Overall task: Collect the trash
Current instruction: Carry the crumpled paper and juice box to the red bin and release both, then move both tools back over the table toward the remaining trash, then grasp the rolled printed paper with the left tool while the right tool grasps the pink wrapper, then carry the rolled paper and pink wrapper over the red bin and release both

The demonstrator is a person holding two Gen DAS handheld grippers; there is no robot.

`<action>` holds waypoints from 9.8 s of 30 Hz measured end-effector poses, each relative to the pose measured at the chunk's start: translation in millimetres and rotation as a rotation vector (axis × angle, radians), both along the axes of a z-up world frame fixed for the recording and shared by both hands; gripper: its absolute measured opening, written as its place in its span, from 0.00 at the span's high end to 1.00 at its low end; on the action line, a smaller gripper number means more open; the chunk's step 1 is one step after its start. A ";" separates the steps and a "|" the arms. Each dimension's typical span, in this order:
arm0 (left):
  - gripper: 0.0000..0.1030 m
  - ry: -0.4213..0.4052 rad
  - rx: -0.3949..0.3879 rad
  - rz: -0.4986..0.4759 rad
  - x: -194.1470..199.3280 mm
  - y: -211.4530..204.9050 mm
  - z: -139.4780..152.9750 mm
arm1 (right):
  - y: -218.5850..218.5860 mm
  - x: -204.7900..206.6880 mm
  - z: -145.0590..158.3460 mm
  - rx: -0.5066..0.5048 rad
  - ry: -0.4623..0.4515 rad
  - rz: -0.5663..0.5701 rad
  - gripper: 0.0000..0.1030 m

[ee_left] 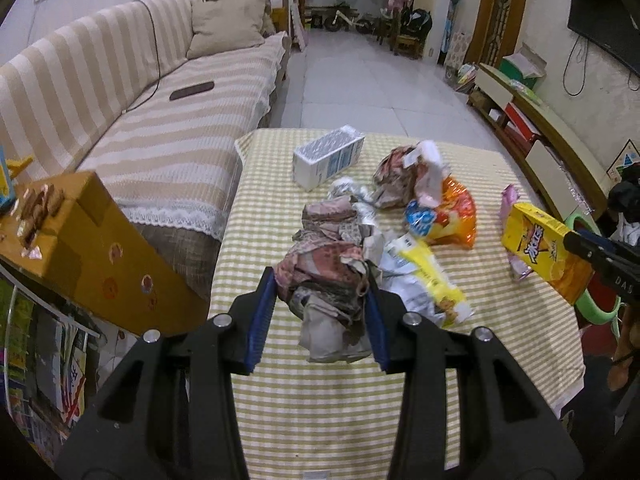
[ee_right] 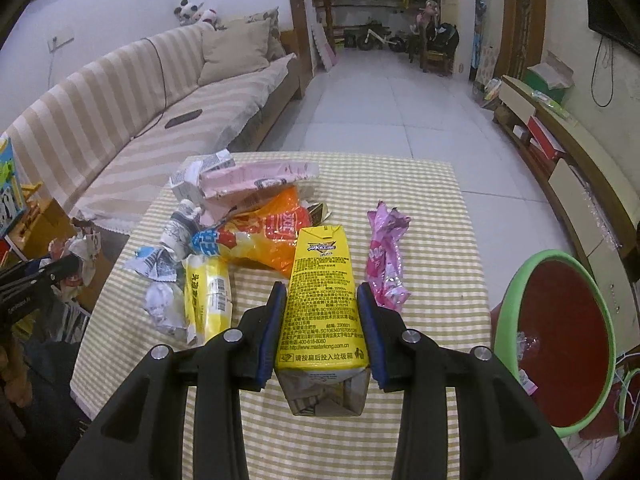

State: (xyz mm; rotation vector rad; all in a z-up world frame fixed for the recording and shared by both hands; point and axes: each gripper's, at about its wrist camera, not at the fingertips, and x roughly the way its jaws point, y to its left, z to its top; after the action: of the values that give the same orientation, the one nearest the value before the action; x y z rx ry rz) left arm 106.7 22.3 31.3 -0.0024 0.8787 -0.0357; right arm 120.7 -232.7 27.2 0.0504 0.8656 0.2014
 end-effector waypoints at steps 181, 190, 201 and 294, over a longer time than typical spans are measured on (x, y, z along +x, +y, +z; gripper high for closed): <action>0.63 0.283 -0.052 0.001 139.6 -25.5 -92.3 | -38.4 100.4 -111.5 0.029 0.249 -0.075 0.63; 0.73 0.243 -0.093 0.018 133.2 -16.6 -76.0 | -38.2 92.4 -98.4 0.049 0.223 -0.064 0.80; 0.73 0.086 -0.118 0.053 103.1 -10.9 -19.6 | -37.0 63.4 -55.8 0.052 0.117 -0.057 0.80; 0.73 0.129 -0.216 -0.723 50.6 -381.7 18.9 | -287.5 -68.3 -11.8 0.193 0.003 -0.468 0.80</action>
State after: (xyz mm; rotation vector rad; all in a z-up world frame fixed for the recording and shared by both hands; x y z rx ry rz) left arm 157.2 -359.4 50.2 0.1126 0.9636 -0.8136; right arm 52.5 -520.2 15.3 0.4289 0.8123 -0.1549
